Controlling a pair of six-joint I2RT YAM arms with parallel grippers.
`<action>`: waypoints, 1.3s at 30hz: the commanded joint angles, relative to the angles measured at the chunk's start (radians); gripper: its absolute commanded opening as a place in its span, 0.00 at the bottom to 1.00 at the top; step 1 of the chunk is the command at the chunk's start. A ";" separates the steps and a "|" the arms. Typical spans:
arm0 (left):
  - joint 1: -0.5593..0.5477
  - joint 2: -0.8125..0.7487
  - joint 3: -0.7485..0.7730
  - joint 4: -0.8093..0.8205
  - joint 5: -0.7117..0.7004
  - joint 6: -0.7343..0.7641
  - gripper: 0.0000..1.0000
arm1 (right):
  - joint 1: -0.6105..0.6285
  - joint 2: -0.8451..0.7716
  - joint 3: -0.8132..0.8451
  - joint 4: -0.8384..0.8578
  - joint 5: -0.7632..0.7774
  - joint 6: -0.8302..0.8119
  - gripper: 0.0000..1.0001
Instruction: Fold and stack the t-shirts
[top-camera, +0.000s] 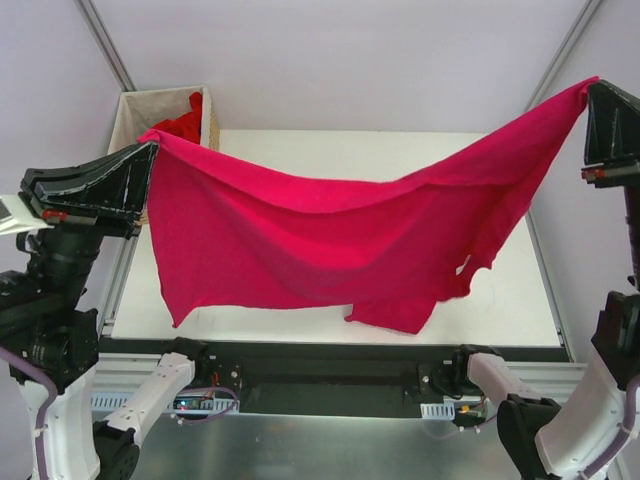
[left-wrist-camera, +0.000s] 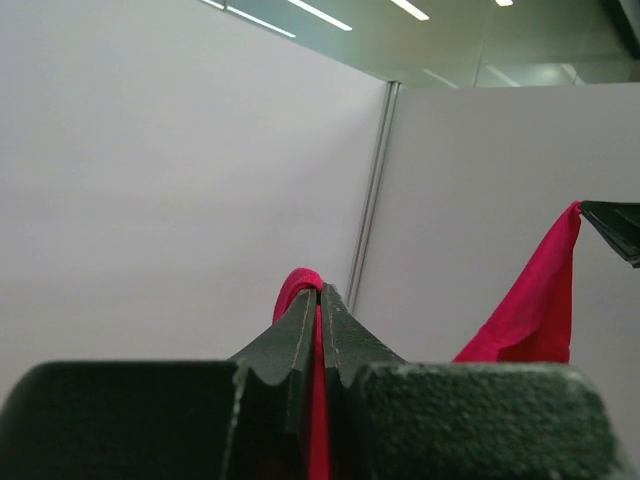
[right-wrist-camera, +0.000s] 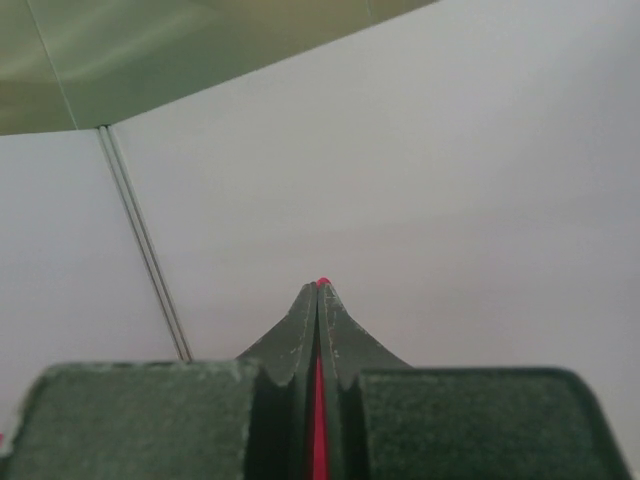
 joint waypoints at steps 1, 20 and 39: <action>0.012 -0.036 0.097 0.100 0.045 -0.057 0.00 | 0.005 -0.077 0.127 0.064 -0.005 -0.016 0.00; 0.012 -0.166 0.211 0.109 0.115 -0.097 0.00 | 0.005 -0.215 0.217 0.053 -0.022 0.028 0.00; 0.012 -0.051 -0.408 0.282 -0.042 -0.071 0.00 | 0.005 -0.125 -0.476 0.183 0.027 -0.044 0.00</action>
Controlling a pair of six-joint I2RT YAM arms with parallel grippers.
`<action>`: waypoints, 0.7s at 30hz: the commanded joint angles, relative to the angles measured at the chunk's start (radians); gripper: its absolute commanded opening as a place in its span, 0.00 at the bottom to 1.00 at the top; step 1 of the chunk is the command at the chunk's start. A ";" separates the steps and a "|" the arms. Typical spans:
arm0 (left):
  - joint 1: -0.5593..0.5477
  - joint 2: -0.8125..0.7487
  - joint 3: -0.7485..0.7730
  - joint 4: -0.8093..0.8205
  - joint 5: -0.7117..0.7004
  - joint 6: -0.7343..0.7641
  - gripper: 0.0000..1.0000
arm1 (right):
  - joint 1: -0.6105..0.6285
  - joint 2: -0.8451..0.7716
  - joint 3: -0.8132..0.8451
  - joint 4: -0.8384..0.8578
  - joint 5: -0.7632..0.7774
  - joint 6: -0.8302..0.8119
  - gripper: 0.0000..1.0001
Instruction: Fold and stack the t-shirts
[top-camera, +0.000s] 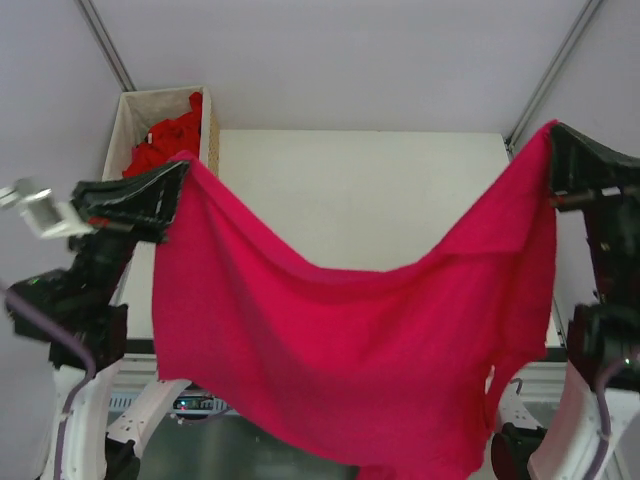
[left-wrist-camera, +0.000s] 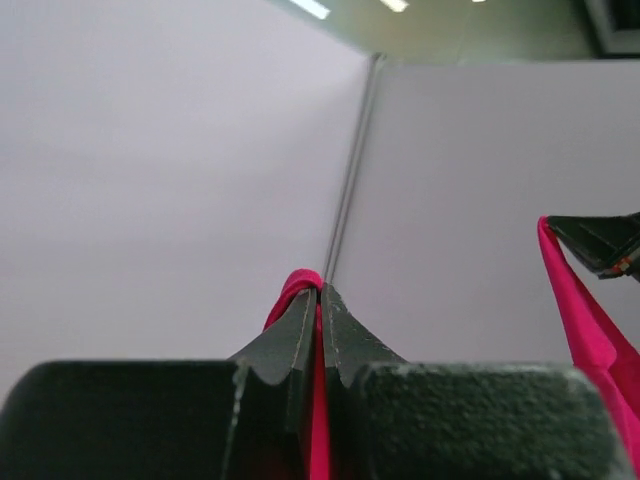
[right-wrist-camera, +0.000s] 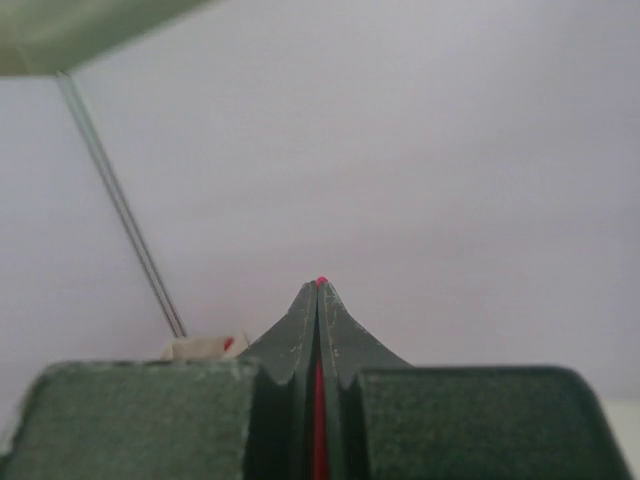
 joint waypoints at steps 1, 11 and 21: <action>0.012 0.091 -0.221 0.131 -0.129 0.005 0.00 | 0.005 0.111 -0.202 0.096 0.043 -0.037 0.00; 0.015 0.557 -0.494 0.436 -0.264 -0.044 0.00 | 0.005 0.687 -0.408 0.253 0.089 -0.069 0.00; 0.063 1.161 -0.252 0.530 -0.284 -0.174 0.27 | 0.027 1.265 0.044 0.185 0.101 -0.040 0.39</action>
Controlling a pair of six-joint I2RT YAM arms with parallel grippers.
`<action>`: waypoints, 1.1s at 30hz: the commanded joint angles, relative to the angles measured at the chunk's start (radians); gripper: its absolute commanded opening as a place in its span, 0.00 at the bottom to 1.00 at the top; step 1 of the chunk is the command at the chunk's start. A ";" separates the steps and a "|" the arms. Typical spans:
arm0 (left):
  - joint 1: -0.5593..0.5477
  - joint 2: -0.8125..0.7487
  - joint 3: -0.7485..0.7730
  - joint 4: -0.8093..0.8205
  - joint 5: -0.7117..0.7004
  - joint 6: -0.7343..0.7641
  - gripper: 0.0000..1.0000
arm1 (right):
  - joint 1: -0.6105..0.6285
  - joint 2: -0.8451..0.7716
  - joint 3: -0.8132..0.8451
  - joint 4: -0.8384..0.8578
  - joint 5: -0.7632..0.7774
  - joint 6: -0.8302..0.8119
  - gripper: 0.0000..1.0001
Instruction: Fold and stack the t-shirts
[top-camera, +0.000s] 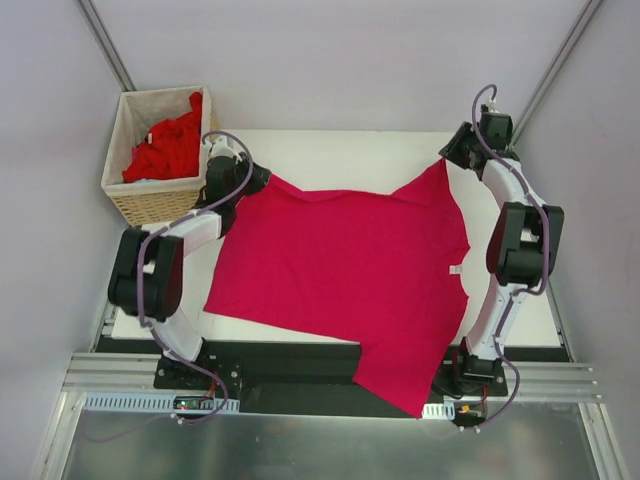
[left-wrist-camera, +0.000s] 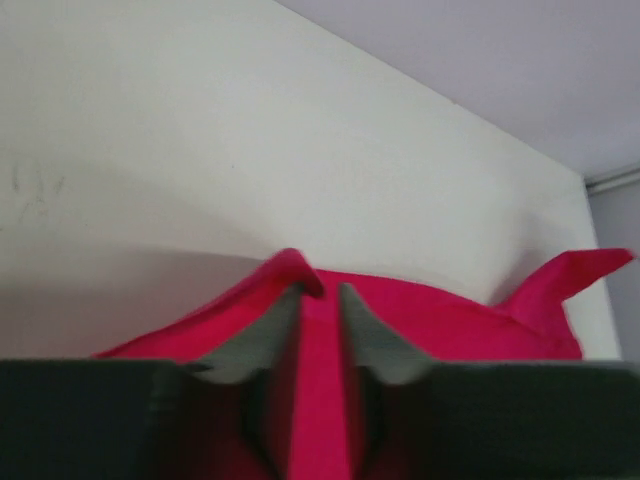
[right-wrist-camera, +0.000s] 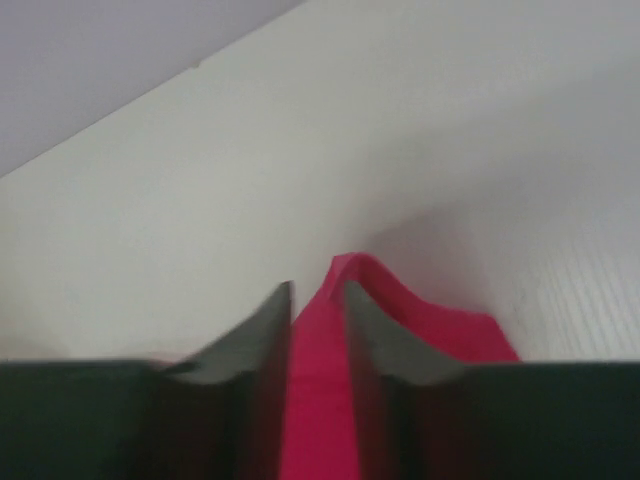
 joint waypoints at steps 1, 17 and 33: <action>0.041 0.135 0.176 0.148 -0.015 -0.113 0.62 | 0.016 0.099 0.310 0.017 0.022 0.002 0.70; 0.088 -0.021 0.256 -0.022 0.073 -0.173 0.99 | 0.146 -0.261 0.081 -0.079 0.089 -0.047 0.97; 0.080 -0.258 0.026 -0.780 0.155 -0.014 0.99 | 0.244 -0.337 -0.114 -0.590 0.456 -0.147 0.97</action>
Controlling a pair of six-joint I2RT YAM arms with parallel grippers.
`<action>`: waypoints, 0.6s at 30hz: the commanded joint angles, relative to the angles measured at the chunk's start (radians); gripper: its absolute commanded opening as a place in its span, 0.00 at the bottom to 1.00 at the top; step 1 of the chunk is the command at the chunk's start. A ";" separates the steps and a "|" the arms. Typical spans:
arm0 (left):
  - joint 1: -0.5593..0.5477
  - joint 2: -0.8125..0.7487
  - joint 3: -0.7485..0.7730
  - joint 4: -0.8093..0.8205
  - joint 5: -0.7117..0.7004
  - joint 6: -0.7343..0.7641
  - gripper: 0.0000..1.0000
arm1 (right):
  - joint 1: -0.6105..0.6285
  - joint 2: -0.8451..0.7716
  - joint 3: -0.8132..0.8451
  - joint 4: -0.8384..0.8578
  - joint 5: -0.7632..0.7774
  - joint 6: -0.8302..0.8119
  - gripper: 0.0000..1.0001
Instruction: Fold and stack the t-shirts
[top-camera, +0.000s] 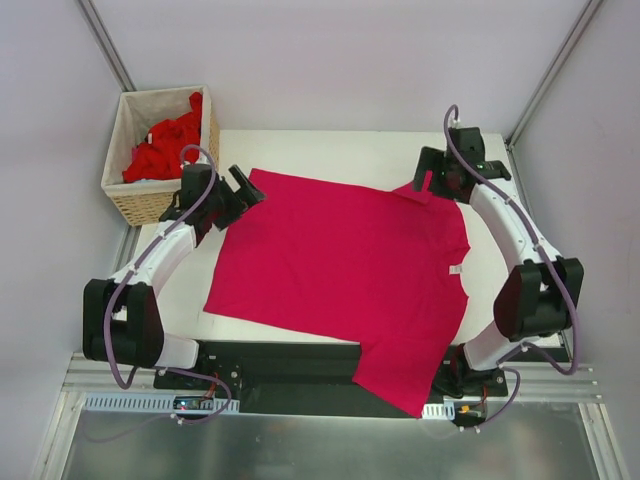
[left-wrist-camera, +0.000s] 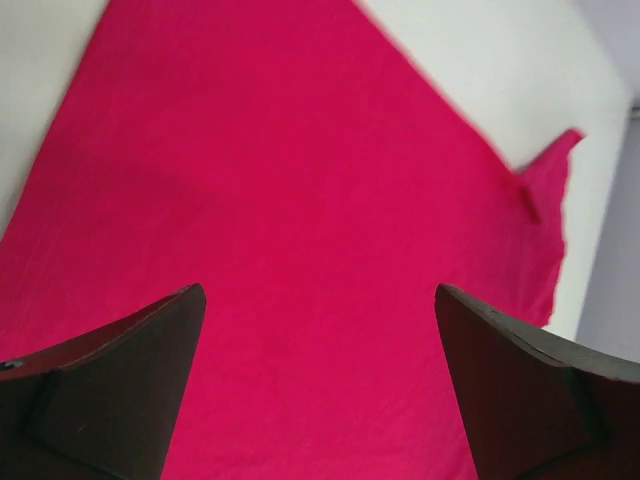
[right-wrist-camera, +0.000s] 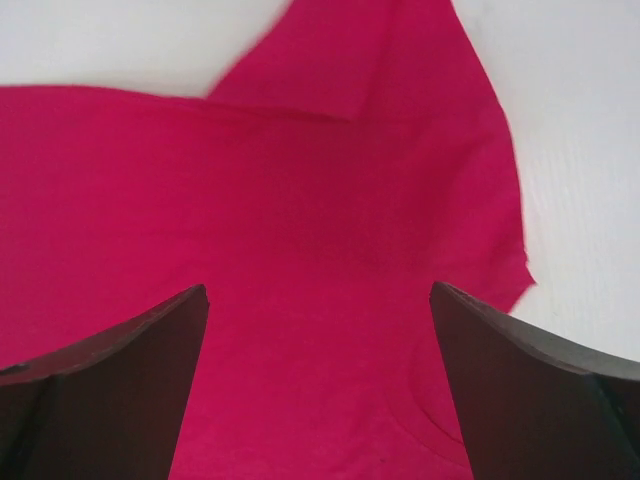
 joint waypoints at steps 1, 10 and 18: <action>-0.009 0.008 0.026 -0.210 0.005 0.118 0.99 | -0.003 0.066 0.047 -0.163 0.179 -0.054 0.97; -0.074 0.160 0.155 -0.279 0.057 0.173 0.99 | -0.003 0.345 0.282 -0.268 0.087 -0.061 0.98; -0.126 0.206 0.152 -0.282 0.020 0.157 0.99 | -0.011 0.542 0.440 -0.344 0.171 -0.106 0.88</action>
